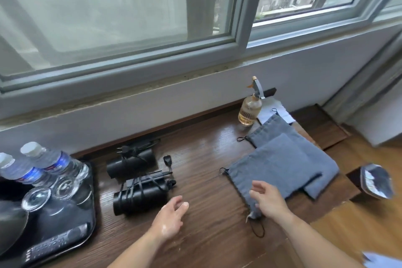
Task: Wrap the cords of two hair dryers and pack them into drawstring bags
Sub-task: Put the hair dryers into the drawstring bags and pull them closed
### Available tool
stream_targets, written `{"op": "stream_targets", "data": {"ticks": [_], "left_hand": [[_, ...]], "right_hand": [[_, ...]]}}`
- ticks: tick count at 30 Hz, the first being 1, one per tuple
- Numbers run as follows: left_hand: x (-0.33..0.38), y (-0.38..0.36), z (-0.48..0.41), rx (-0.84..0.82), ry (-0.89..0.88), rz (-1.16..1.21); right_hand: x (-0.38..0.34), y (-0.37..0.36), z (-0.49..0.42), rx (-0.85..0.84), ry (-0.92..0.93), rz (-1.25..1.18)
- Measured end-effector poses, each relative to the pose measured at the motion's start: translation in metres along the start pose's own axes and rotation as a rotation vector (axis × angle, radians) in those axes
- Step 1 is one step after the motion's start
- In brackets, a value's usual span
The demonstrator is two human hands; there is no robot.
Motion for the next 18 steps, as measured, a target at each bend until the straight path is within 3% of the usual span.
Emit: {"op": "stream_targets", "data": {"ticks": [10, 13, 18], "left_hand": [[0.041, -0.164, -0.031, -0.061, 0.120, -0.011], [0.045, -0.183, -0.038, 0.007, 0.145, 0.021], [0.043, -0.192, -0.046, 0.134, 0.136, -0.027]], "right_hand": [[0.012, 0.131, -0.107, 0.187, 0.211, 0.429], [0.014, 0.149, -0.135, 0.233, 0.268, 0.532], [0.013, 0.158, -0.157, 0.219, 0.198, 0.610]]}}
Point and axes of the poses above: each hand's wrist, its own z-axis away from the middle knuckle, its own y-axis out of the back of the hand, x = y × z, the point moved 4 cm from there along -z, towards the middle knuckle, and after that the axes turned 10 degrees about x, right-handed, at the moved point
